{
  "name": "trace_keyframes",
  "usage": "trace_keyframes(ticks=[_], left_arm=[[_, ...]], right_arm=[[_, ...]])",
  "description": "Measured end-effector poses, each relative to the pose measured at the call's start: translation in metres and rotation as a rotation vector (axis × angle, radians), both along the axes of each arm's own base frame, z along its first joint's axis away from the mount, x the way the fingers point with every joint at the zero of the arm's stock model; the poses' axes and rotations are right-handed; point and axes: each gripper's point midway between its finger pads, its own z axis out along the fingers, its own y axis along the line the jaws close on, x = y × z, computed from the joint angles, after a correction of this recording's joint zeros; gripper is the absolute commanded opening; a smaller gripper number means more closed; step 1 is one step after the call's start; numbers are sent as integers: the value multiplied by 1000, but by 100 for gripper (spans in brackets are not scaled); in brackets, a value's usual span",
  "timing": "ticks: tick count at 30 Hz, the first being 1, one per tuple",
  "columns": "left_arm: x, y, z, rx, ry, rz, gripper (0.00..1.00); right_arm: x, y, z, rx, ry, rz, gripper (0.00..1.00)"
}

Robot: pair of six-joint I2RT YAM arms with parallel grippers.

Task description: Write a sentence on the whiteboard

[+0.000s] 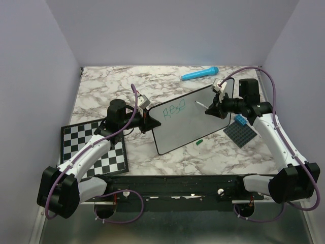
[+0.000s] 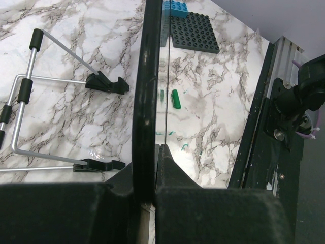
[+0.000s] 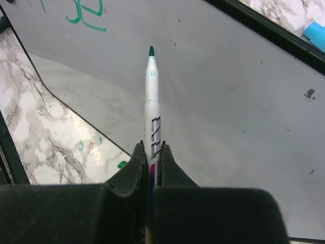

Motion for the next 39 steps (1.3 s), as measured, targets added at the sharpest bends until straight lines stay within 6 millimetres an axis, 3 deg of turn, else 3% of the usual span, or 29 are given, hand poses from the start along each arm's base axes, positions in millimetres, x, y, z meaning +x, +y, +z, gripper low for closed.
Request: trace_keyframes(ticks=[17, 39], left_arm=[[0, 0, -1, 1, 5, 3, 0], [0, 0, -1, 1, 5, 4, 0]], right_arm=[[5, 6, -7, 22, 47, -12, 1], [-4, 16, -16, 15, 77, 61, 1]])
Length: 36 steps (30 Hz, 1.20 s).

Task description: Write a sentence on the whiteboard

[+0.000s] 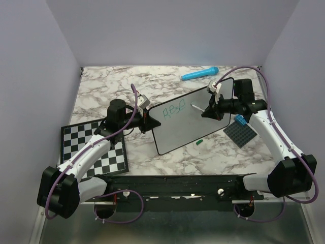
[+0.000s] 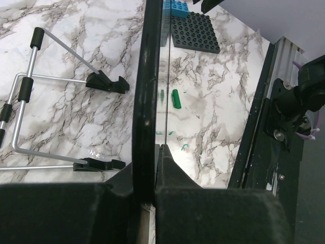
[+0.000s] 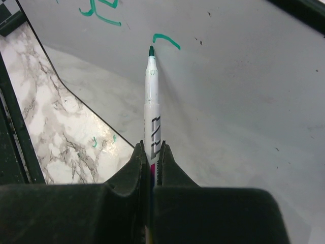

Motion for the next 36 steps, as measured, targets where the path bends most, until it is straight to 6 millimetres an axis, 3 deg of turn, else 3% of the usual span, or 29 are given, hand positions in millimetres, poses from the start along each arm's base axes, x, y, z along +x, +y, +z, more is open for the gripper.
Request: trace_keyframes(ticks=[20, 36], left_arm=[[0, 0, 0, 0, 2, 1, 0], [0, 0, -1, 1, 7, 5, 0]], right_arm=[[3, -7, -4, -35, 7, -45, 0], [12, -14, 11, -27, -15, -94, 0]])
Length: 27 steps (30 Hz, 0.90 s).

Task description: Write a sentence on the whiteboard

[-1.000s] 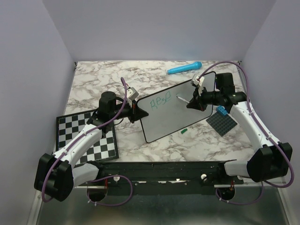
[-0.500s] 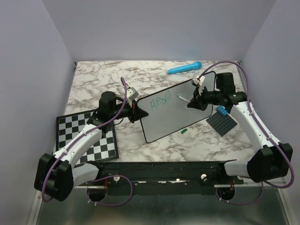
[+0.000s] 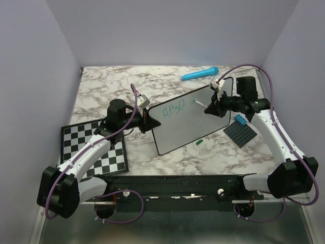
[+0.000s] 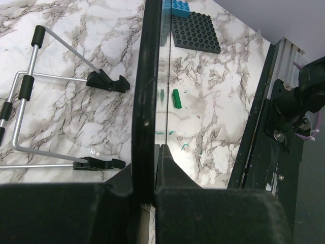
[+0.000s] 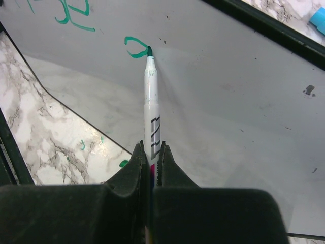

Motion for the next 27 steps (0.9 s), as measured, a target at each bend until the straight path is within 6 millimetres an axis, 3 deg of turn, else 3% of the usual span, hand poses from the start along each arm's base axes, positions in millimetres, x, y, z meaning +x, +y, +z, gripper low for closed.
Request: trace_keyframes(ticks=[27], left_arm=[[0, 0, 0, 0, -1, -1, 0]], right_arm=[[-4, -12, -11, -19, 18, -34, 0]])
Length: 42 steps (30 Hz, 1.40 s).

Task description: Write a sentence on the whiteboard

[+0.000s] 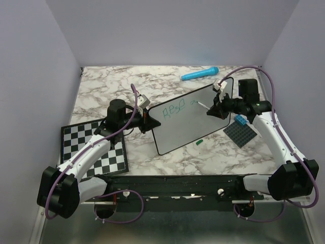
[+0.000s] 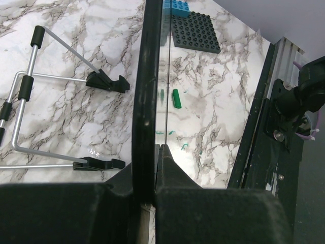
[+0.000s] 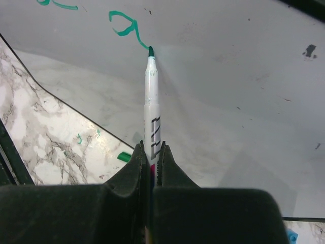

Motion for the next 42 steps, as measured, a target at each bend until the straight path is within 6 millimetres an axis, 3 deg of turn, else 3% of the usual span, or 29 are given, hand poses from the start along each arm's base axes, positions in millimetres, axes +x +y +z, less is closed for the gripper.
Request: trace_keyframes(ticks=[15, 26, 35, 42], left_arm=[[0, 0, 1, 1, -5, -2, 0], [0, 0, 0, 1, 4, 1, 0], [0, 0, 0, 1, 2, 1, 0], [0, 0, 0, 2, -1, 0, 0]], right_arm=[[17, 2, 39, 34, -105, -19, 1], [18, 2, 32, 32, -85, -16, 1], [0, -2, -3, -9, -1, 11, 0], [-2, -2, -6, -11, 8, 13, 1]])
